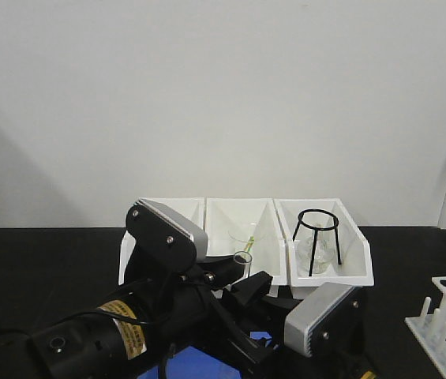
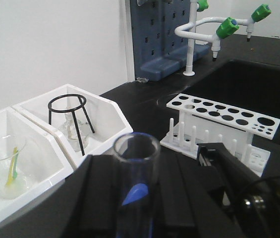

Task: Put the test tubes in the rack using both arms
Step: 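Grasp the test tube with the right gripper, open the left gripper, then carry the test tube with the right gripper above the white rack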

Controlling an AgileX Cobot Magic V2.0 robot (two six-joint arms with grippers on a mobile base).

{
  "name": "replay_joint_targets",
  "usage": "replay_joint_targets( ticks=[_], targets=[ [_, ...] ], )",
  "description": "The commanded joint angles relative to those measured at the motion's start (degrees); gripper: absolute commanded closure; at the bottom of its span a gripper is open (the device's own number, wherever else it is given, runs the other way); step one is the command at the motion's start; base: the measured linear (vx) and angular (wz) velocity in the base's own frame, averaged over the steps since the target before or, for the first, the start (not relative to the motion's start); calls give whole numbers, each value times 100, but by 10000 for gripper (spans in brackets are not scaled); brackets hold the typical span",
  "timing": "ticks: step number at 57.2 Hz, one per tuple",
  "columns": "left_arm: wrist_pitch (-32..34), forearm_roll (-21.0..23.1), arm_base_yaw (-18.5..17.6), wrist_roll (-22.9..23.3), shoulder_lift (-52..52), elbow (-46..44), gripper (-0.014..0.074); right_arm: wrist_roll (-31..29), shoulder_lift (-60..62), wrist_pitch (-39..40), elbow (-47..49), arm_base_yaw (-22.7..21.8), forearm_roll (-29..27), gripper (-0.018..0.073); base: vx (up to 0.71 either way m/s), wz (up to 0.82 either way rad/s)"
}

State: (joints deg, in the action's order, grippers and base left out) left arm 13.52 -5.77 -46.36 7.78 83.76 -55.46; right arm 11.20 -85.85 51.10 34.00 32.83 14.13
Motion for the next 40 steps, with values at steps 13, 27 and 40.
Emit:
replay_joint_targets(
  ticks=[13, 27, 40],
  targets=[
    [468, 37, -49, 36, -208, -173, 182, -29, 184, 304, 177, -20, -73, 567, 0, 0],
    [784, 37, -49, 36, -395, -188, 178, -35, 184, 207, 177, -27, -73, 567, 0, 0],
    [904, 37, -44, -84, -923, -188, 178, -35, 184, 177, 177, -35, -87, 567, 0, 0]
  ],
)
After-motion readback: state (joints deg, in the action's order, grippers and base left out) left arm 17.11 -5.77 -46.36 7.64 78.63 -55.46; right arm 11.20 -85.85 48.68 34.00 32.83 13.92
